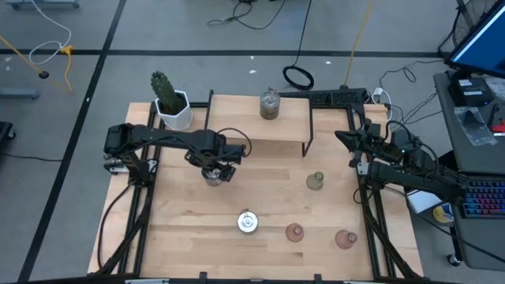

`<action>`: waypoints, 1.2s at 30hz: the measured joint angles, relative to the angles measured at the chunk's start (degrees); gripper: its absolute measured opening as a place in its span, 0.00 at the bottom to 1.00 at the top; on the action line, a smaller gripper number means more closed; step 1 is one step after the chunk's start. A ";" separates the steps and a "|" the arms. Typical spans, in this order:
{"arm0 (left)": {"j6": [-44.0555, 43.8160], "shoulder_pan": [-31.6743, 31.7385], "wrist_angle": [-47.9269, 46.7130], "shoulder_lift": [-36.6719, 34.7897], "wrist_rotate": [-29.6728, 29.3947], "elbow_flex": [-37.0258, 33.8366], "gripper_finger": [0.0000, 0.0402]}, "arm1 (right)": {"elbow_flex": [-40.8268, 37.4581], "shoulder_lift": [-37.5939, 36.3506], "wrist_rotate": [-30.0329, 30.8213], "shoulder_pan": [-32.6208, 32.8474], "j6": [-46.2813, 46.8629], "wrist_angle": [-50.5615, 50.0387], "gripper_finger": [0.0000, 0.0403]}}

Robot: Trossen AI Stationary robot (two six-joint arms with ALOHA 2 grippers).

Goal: Pick & Place candle stick holders
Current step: Put the top silver scented candle on the shelf

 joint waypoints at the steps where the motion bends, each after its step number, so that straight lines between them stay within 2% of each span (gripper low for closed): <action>1: 0.31 0.18 -0.01 0.00 0.00 0.00 1.00 | 0.00 0.00 0.01 0.00 -0.01 0.01 0.00; 36: 1.28 1.50 1.83 -0.05 -0.76 -0.17 1.00 | 0.00 0.00 0.00 0.00 0.00 0.00 0.00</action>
